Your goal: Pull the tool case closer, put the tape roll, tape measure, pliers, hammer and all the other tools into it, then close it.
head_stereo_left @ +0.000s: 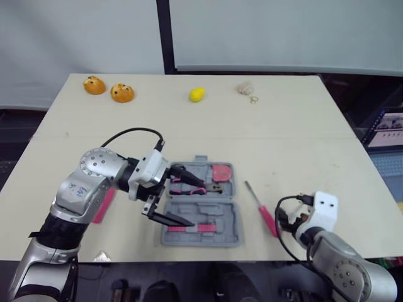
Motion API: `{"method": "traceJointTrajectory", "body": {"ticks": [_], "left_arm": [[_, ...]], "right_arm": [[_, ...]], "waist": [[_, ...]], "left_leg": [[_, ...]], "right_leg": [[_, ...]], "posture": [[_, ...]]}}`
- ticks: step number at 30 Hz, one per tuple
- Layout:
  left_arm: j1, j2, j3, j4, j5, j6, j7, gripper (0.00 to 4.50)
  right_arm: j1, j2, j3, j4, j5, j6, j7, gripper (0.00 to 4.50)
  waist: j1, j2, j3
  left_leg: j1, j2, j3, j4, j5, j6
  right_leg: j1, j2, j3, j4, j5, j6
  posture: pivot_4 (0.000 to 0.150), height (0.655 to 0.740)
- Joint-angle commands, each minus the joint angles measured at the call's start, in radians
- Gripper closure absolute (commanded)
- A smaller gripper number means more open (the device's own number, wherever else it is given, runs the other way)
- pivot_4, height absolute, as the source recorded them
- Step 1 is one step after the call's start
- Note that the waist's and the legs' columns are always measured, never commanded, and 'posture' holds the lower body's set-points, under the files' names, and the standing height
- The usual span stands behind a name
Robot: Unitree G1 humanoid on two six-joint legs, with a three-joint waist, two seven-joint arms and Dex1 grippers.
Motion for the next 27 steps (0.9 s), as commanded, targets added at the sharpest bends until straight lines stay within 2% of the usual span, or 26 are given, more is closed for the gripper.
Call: {"method": "traceJointTrajectory", "body": {"ticks": [1,2,5,11,12,13,20,27], "left_arm": [[-0.012,-0.002,0.009,-0.029,0.0,-0.011,0.008,0.02],[-0.014,-0.004,0.009,-0.026,0.002,-0.013,0.011,0.02],[-0.022,-0.014,0.006,-0.02,0.008,-0.014,0.017,0.0],[-0.036,-0.031,0.0,-0.003,0.018,-0.026,0.015,0.0],[-0.037,-0.032,0.0,0.0,0.019,-0.028,0.014,0.0],[-0.037,-0.033,0.001,0.001,0.019,-0.029,0.014,0.0],[-0.026,-0.034,0.002,-0.006,0.014,-0.035,0.013,0.0],[-0.013,-0.035,0.006,-0.017,0.007,-0.034,0.017,0.0]], "right_arm": [[-0.001,-0.001,-0.014,0.001,-0.03,0.002,-0.007,0.04],[-0.003,-0.003,-0.012,0.007,-0.036,-0.001,-0.002,0.04],[-0.006,-0.009,-0.001,0.035,-0.052,-0.021,0.011,0.85],[0.012,-0.03,0.014,0.067,-0.075,-0.062,0.034,3.75],[0.018,-0.048,0.017,0.053,-0.072,-0.063,0.048,4.34],[0.024,-0.068,0.019,0.038,-0.067,-0.06,0.064,4.49],[0.011,-0.196,-0.044,-0.046,0.021,0.074,0.2,4.48],[0.025,-0.367,0.081,0.081,0.017,0.011,0.324,4.48]], "waist": [[0.0,0.0,0.0],[-0.001,0.0,0.0],[0.0,0.0,0.0],[0.0,0.001,0.0],[0.0,0.001,0.0],[0.0,0.001,0.0],[0.0,0.001,0.001],[0.0,0.001,0.001]], "left_leg": [[0.0,0.0,0.0,0.0,0.0,0.0],[0.0,0.0,0.0,0.0,0.0,0.0],[0.0,0.0,0.0,0.0,0.0,0.0],[0.0,0.0,0.0,0.0,0.0,0.0],[0.0,0.0,0.0,0.0,0.0,0.0],[0.0,0.0,0.0,0.0,0.0,0.0],[0.0,0.0,0.0,0.0,0.0,0.0],[0.0,0.0,0.0,0.0,0.0,0.0]], "right_leg": [[0.0,0.0,0.0,0.0,0.0,0.0],[0.0,0.0,0.0,0.0,0.0,0.0],[0.0,0.0,0.0,0.0,0.0,0.0],[0.0,0.0,0.0,0.0,0.0,0.0],[0.0,0.0,0.0,0.0,0.0,0.0],[0.0,0.0,0.0,0.0,0.0,0.0],[0.0,0.0,0.0,0.0,0.0,0.0],[0.0,0.0,0.0,-0.001,0.0,0.0]], "posture": [[0.15,0.74],[0.15,0.74],[0.15,0.74],[0.15,0.74],[0.15,0.74],[0.15,0.74],[0.15,0.74],[0.15,0.74]]}}
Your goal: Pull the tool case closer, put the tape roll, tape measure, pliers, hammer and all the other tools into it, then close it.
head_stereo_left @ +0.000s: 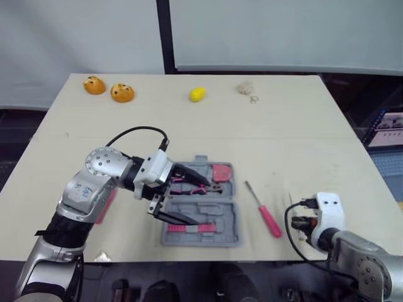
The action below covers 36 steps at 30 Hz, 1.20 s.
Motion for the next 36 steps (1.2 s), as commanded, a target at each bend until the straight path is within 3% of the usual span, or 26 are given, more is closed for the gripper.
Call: {"method": "traceJointTrajectory", "body": {"ticks": [1,15,20,24,27,31,36], "left_arm": [[0.001,-0.002,0.015,-0.019,-0.01,-0.013,0.004,0.0],[0.013,0.008,0.026,-0.003,0.0,-0.031,0.026,0.0],[0.013,0.007,0.027,0.006,0.004,-0.039,0.03,0.0],[0.013,0.012,0.033,0.019,0.007,-0.049,0.031,0.0],[0.025,0.025,0.043,0.025,0.007,-0.057,0.024,0.0],[0.04,0.045,0.052,0.027,0.009,-0.064,0.018,0.0],[0.07,0.083,0.089,0.017,-0.006,-0.042,0.024,0.0]], "right_arm": [[-0.012,-0.045,0.031,0.074,-0.023,-0.074,0.037,4.48],[-0.021,-0.11,0.074,0.207,-0.051,-0.193,0.087,4.48],[-0.026,-0.176,0.04,0.162,-0.019,-0.174,0.14,2.05],[-0.043,-0.358,0.022,0.122,0.038,-0.157,0.281,0.13],[-0.048,-0.595,0.088,0.132,0.064,-0.289,0.537,0.05],[-0.042,-0.843,0.241,0.228,-0.063,-0.668,0.844,0.05],[-0.225,-0.886,0.448,0.444,-0.264,-1.069,1.035,0.05]], "waist": [[0.001,0.0,0.0],[0.002,0.0,0.0],[0.002,0.001,0.0],[0.002,0.002,0.001],[0.002,0.003,0.002],[0.002,0.001,0.004],[0.001,0.001,0.007]], "left_leg": [[0.0,0.0,0.0,0.0,0.0,0.0],[0.0,0.001,0.0,0.0,0.0,0.0],[0.0,0.001,0.0,0.0,0.0,0.0],[0.0,0.0,0.0,0.0,0.0,0.0],[0.0,0.0,0.0,0.0,0.0,0.001],[0.0,0.001,-0.001,-0.003,0.0,0.001],[0.0,0.0,0.001,-0.001,0.0,0.004]], "right_leg": [[0.0,0.0,0.0,0.0,0.0,0.0],[0.0,0.0,0.0,-0.001,0.0,0.001],[0.0,0.0,0.0,-0.001,0.0,0.001],[0.0,-0.001,0.0,-0.001,0.001,0.001],[0.0,0.0,0.0,-0.002,0.001,0.001],[0.001,0.001,-0.001,-0.005,0.001,0.001],[0.001,-0.002,-0.001,-0.006,0.001,0.002]], "posture": [[0.15,0.74],[0.15,0.74],[0.15,0.74],[0.15,0.74],[0.15,0.74],[0.15,0.74],[0.15,0.74]]}}
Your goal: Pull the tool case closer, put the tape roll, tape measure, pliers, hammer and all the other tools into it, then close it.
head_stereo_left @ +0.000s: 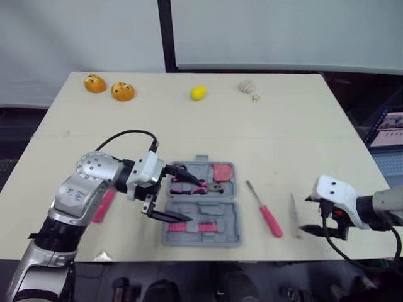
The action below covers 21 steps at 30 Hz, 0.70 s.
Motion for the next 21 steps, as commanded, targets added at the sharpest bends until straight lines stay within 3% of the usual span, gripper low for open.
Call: {"method": "traceJointTrajectory", "body": {"ticks": [1,4,8,21], "left_arm": [[0.024,0.032,0.054,-0.025,-0.021,0.008,0.002,0.0],[0.065,0.059,0.086,-0.043,-0.019,0.012,0.017,0.0],[0.084,0.068,0.101,-0.067,-0.026,0.026,0.032,0.0],[0.079,0.067,0.102,-0.067,-0.019,0.027,0.054,0.0]], "right_arm": [[-0.134,0.008,0.123,0.136,-0.157,-0.283,0.126,0.05],[-0.274,0.017,0.29,0.314,-0.418,-0.702,0.184,0.05],[-0.392,0.081,0.388,0.492,-0.554,-0.983,0.192,0.05],[-0.511,0.207,0.489,0.691,-0.82,-1.355,0.072,0.05]], "waist": [[0.0,0.001,0.001],[-0.001,0.004,0.003],[0.003,0.006,0.006],[-0.001,0.009,0.007]], "left_leg": [[0.0,0.0,0.001,0.001,0.0,0.001],[0.0,0.001,0.002,0.003,0.0,0.001],[0.0,0.002,0.002,0.004,0.0,0.001],[0.003,0.002,0.003,0.007,0.0,0.0]], "right_leg": [[0.0,-0.001,0.0,0.0,0.0,0.0],[0.0,-0.001,0.0,0.001,0.0,0.0],[-0.001,-0.001,-0.001,0.003,-0.001,-0.002],[-0.001,-0.001,0.0,0.011,-0.003,-0.004]], "posture": [[0.15,0.74],[0.15,0.74],[0.15,0.74],[0.15,0.74]]}}
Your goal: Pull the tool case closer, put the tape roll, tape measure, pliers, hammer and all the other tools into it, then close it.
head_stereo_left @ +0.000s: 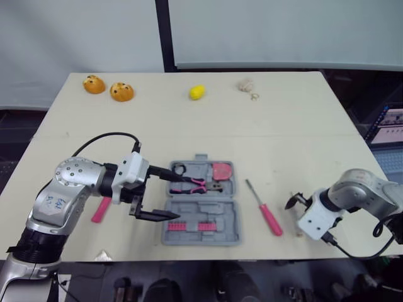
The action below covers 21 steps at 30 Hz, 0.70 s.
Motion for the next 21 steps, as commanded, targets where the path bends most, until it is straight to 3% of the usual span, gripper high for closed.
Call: {"method": "traceJointTrajectory", "body": {"ticks": [1,4,10,11,16,18,21], "left_arm": [[-0.019,0.002,0.019,-0.015,-0.011,-0.009,0.004,0.0],[-0.027,-0.003,0.014,-0.01,-0.008,-0.011,0.005,0.0],[-0.03,-0.002,0.014,0.001,-0.005,-0.019,-0.002,0.0],[-0.03,-0.001,0.015,0.003,-0.004,-0.021,-0.004,0.0],[-0.023,0.012,0.037,0.008,-0.017,-0.014,-0.004,0.0],[-0.011,0.017,0.051,0.003,-0.029,-0.003,0.0,0.0],[0.02,0.02,0.065,-0.015,-0.038,0.004,0.006,0.0]], "right_arm": [[-0.022,0.019,0.006,0.012,-0.037,-0.045,-0.03,0.28],[-0.027,0.041,0.008,0.018,-0.059,-0.062,-0.046,1.36],[-0.032,0.04,-0.006,-0.003,-0.058,-0.07,-0.025,4.28],[-0.025,0.03,-0.012,-0.017,-0.046,-0.062,-0.015,4.49],[0.096,-0.051,-0.124,-0.177,0.131,0.178,0.066,4.49],[0.204,-0.071,-0.205,-0.294,0.211,0.398,0.083,4.49],[0.384,-0.06,-0.359,-0.54,0.327,0.903,0.108,4.49]], "waist": [[0.0,0.0,0.0],[-0.003,-0.002,-0.001],[-0.032,-0.003,-0.002],[-0.034,-0.003,-0.002],[-0.031,-0.001,0.0],[-0.022,-0.001,0.0],[-0.011,-0.001,0.0]], "left_leg": [[0.0,0.0,0.0,0.0,0.0,0.0],[0.0,0.001,0.0,0.0,0.0,0.0],[0.003,0.001,0.0,0.001,0.001,-0.001],[0.003,0.001,0.0,0.0,0.001,-0.002],[0.004,0.001,0.0,0.0,0.001,-0.003],[0.003,0.001,-0.001,0.0,0.001,-0.003],[0.002,0.001,-0.004,0.001,0.001,-0.003]], "right_leg": [[0.0,0.0,0.0,0.0,0.0,0.0],[0.0,0.001,0.0,0.0,0.0,0.0],[0.001,0.001,0.001,0.003,-0.001,-0.001],[0.001,0.001,0.001,0.004,-0.001,-0.002],[0.001,0.001,0.001,0.006,-0.002,-0.002],[0.0,0.001,0.001,0.006,-0.002,-0.002],[0.0,0.001,0.001,0.006,-0.002,-0.001]], "posture": [[0.15,0.74],[0.15,0.74],[0.15,0.74],[0.15,0.74],[0.15,0.74],[0.15,0.74],[0.15,0.74]]}}
